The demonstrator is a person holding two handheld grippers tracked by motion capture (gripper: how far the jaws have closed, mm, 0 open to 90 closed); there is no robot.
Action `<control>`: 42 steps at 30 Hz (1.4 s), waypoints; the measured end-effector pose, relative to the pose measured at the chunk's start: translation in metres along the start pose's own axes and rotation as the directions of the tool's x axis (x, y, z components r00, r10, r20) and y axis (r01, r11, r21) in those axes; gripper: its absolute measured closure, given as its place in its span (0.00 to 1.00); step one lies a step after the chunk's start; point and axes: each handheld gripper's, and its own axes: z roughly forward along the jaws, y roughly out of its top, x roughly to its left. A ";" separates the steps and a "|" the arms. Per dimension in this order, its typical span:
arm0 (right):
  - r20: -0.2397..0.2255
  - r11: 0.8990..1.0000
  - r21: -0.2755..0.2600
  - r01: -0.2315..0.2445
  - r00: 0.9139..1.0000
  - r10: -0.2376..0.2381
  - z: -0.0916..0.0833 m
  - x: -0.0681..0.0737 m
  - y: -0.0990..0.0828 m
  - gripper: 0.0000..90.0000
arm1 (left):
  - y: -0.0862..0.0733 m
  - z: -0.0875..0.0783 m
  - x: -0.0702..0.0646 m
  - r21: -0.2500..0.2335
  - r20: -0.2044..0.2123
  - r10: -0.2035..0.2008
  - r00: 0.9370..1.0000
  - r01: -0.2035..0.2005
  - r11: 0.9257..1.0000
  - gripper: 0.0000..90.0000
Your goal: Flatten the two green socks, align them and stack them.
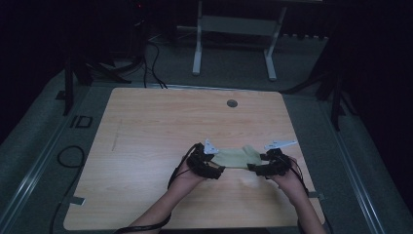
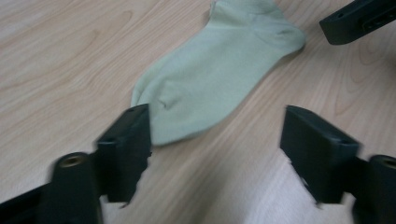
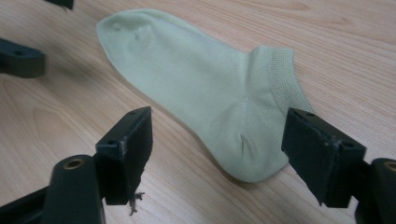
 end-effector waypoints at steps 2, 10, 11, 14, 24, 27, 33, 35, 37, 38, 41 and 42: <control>-0.004 1.000 -0.012 -0.009 1.000 0.009 -0.002 -0.001 -0.002 0.24 | -0.003 -0.004 0.001 -0.004 -0.023 0.006 1.000 -0.007 1.000 0.15; 0.044 0.998 -0.061 0.001 0.999 0.002 -0.009 -0.004 -0.009 0.18 | -0.018 -0.024 0.013 -0.084 -0.051 -0.049 0.997 0.044 0.995 0.08; 0.048 0.998 -0.067 0.000 0.999 0.003 -0.010 -0.005 -0.011 0.18 | -0.022 -0.026 0.015 -0.091 -0.046 -0.049 0.998 0.045 0.995 0.08; 0.050 0.996 -0.087 -0.009 0.999 0.013 -0.014 -0.006 -0.016 0.18 | -0.030 -0.030 0.018 -0.077 -0.057 -0.044 0.997 0.039 0.996 0.08; 0.053 0.997 -0.081 -0.019 0.998 0.023 -0.022 -0.011 -0.033 0.18 | -0.059 -0.045 0.028 -0.061 -0.022 -0.049 0.999 0.047 0.997 0.08; 0.059 0.996 -0.086 -0.033 0.998 0.038 -0.024 -0.016 -0.041 0.18 | -0.067 -0.050 0.031 -0.053 -0.031 -0.046 0.998 0.045 0.998 0.08; 0.062 0.995 -0.092 -0.029 0.998 0.034 -0.026 -0.019 -0.052 0.17 | -0.083 -0.059 0.041 -0.052 -0.050 -0.073 0.996 0.071 0.996 0.08; 0.062 0.995 -0.094 -0.034 0.997 0.040 -0.027 -0.019 -0.055 0.17 | -0.088 -0.061 0.045 -0.040 -0.072 -0.077 0.994 0.074 0.996 0.08; 0.070 0.995 -0.099 -0.031 0.997 0.038 -0.029 -0.020 -0.058 0.17 | -0.093 -0.064 0.048 -0.039 -0.084 -0.085 0.993 0.082 0.996 0.08; 0.078 0.994 -0.107 -0.024 0.996 0.033 -0.030 -0.020 -0.060 0.17 | -0.096 -0.065 0.050 -0.036 -0.087 -0.088 0.992 0.085 0.996 0.08; 0.085 0.994 -0.108 -0.010 0.996 0.020 -0.032 -0.020 -0.066 0.17 | -0.104 -0.071 0.054 -0.038 -0.104 -0.106 0.989 0.103 0.994 0.08; 0.093 0.994 -0.106 -0.006 0.996 0.016 -0.032 -0.020 -0.069 0.17 | -0.106 -0.072 0.056 -0.039 -0.105 -0.112 0.988 0.108 0.993 0.08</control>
